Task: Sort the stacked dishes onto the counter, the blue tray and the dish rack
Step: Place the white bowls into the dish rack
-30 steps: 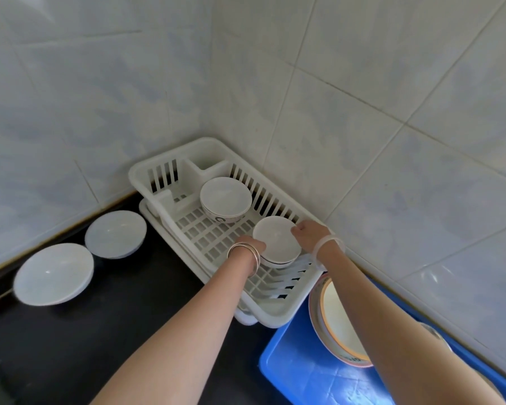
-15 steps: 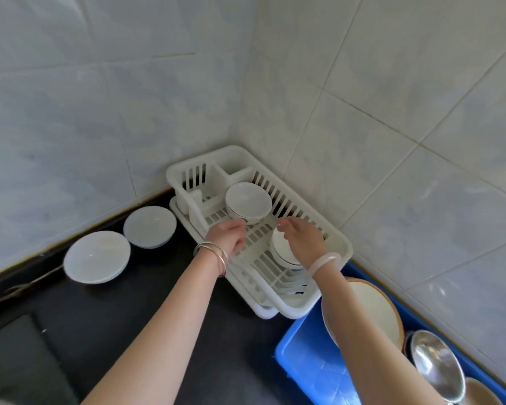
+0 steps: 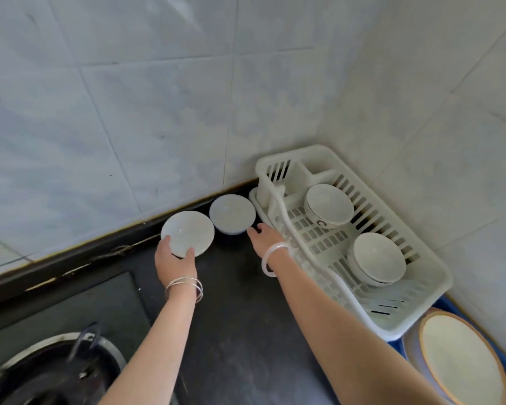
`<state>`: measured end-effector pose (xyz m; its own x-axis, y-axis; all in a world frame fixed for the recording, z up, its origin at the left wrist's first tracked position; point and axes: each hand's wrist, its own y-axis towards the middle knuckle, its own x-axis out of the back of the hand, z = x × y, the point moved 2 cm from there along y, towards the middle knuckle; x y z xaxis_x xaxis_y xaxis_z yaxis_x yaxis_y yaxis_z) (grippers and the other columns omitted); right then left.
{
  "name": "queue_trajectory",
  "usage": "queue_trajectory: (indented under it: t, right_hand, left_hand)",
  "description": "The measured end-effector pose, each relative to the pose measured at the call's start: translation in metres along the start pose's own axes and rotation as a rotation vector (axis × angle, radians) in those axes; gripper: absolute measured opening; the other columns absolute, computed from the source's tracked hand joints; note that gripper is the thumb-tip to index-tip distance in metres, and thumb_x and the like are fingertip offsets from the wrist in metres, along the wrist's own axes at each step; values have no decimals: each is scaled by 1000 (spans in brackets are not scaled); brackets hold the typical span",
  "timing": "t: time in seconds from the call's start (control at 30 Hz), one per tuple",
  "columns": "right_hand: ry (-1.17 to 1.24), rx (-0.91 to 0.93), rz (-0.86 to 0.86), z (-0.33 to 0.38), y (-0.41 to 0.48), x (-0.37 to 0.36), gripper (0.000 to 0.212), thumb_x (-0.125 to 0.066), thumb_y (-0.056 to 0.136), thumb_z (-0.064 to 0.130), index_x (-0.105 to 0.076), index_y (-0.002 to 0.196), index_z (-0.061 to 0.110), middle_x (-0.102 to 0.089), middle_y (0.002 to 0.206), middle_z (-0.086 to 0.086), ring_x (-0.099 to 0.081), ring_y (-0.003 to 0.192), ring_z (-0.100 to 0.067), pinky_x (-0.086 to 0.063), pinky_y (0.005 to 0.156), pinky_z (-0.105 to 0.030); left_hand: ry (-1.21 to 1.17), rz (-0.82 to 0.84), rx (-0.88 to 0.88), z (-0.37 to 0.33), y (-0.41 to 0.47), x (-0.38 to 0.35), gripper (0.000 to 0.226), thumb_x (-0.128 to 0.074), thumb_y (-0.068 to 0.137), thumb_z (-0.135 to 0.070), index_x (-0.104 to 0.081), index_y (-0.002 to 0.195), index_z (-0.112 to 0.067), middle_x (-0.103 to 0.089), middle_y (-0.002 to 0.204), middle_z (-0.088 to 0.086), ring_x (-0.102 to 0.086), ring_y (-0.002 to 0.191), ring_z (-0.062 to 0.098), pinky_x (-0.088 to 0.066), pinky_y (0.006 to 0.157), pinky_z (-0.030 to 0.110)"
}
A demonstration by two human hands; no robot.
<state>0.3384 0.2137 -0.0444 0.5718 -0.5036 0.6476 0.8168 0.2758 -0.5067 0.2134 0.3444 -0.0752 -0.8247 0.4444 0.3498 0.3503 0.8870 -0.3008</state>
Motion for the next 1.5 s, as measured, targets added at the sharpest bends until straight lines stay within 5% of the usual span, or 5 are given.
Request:
queue_trajectory:
  t: [0.47, 0.67, 0.93, 1.33, 1.5]
  right_hand:
    - [819, -295, -28, 10, 54, -22, 35, -44, 88, -8, -52, 121, 3, -54, 112, -16, -56, 110, -41, -56, 83, -43]
    - [699, -48, -66, 28, 39, -10, 21, -51, 85, -2, -63, 97, 10, -60, 91, -2, -62, 73, -18, -59, 58, -28]
    - [279, 34, -19, 64, 16, -27, 6, -61, 82, 12, -65, 80, 8, -69, 64, -8, -72, 66, -22, -60, 76, -38]
    - [69, 46, -29, 60, 13, -47, 8, -62, 81, 16, -63, 87, 10, -71, 90, -11, -68, 78, -22, -51, 65, -27]
    - [293, -53, 224, 50, 16, -56, 53, -55, 88, 8, -41, 138, 18, -54, 130, -14, -63, 103, -30, -56, 84, -38]
  left_hand:
    - [-194, 97, 137, 19, 44, 5, 52, -52, 84, 5, -49, 133, -12, -55, 133, 11, -51, 122, 29, -35, 100, 28]
    - [-392, 194, 250, 22, 51, 7, 53, -48, 85, 9, -46, 134, -11, -52, 135, 11, -48, 125, 31, -41, 104, 38]
    - [-626, 224, 464, 21, 56, 14, 33, -54, 89, -26, -54, 121, -20, -55, 130, 4, -51, 123, 26, -41, 104, 37]
    - [-615, 258, 460, 26, 63, 16, 37, -57, 89, -22, -51, 125, -19, -54, 128, 7, -52, 120, 31, -46, 94, 42]
    - [-576, 331, 447, 18, 64, 23, 24, -62, 86, -24, -58, 109, -27, -56, 116, 3, -57, 101, 29, -55, 66, 38]
